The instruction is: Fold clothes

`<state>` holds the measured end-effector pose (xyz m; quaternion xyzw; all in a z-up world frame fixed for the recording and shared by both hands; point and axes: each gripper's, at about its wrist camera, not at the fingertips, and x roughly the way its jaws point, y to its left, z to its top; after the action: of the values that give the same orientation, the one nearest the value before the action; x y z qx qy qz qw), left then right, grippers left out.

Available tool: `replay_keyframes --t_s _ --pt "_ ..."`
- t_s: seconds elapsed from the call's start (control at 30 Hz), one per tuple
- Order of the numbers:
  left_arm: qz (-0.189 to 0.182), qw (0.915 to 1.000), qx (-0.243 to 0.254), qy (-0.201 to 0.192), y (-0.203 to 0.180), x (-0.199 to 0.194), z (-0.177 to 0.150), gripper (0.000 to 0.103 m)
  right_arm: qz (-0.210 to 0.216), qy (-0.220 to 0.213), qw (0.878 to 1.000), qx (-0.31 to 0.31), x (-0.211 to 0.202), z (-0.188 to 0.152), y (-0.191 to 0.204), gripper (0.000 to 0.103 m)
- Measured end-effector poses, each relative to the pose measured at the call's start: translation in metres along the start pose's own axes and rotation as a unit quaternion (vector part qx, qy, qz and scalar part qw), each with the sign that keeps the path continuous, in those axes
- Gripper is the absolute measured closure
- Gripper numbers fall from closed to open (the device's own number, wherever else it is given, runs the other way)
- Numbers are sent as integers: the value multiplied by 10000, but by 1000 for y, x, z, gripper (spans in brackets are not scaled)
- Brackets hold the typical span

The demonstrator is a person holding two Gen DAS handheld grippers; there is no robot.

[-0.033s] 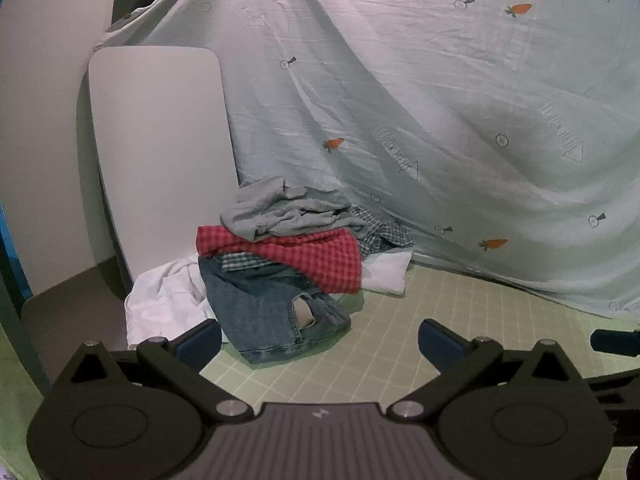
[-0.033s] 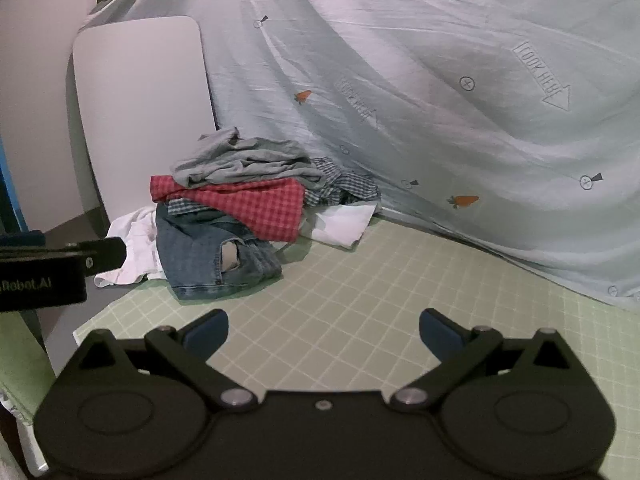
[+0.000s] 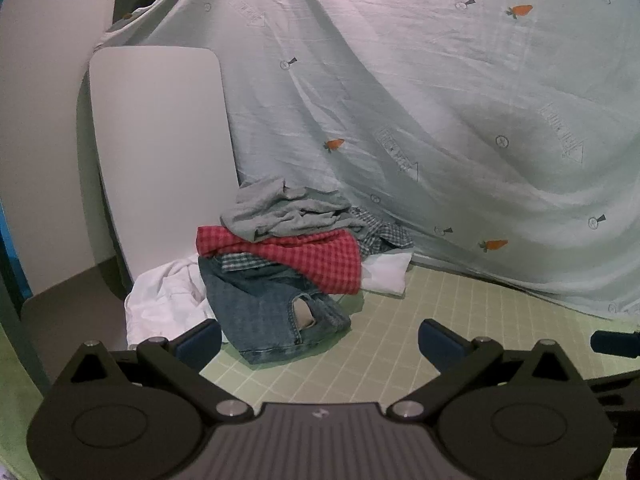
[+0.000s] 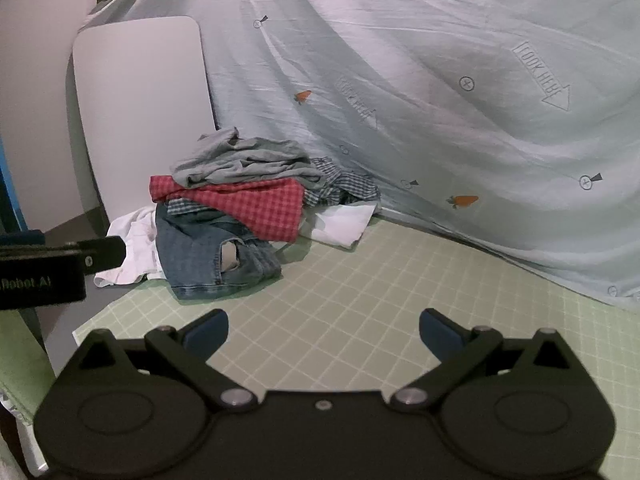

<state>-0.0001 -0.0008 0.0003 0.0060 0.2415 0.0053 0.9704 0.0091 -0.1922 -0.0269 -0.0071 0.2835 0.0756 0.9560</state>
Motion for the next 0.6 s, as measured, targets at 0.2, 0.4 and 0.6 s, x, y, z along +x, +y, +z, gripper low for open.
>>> replay_keyframes --t_s 0.2,0.4,0.6 --pt "4 10000 -35 -81 -4 -1 1 0 -20 -20 10000 9 -4 -4 4 0" --pt "-76 9999 -103 -79 2 -4 3 0 -39 -19 10000 73 1 -3 -5 0" --pt "-91 9999 -97 -50 6 -2 8 0 -61 -24 10000 38 -3 -5 -2 0"
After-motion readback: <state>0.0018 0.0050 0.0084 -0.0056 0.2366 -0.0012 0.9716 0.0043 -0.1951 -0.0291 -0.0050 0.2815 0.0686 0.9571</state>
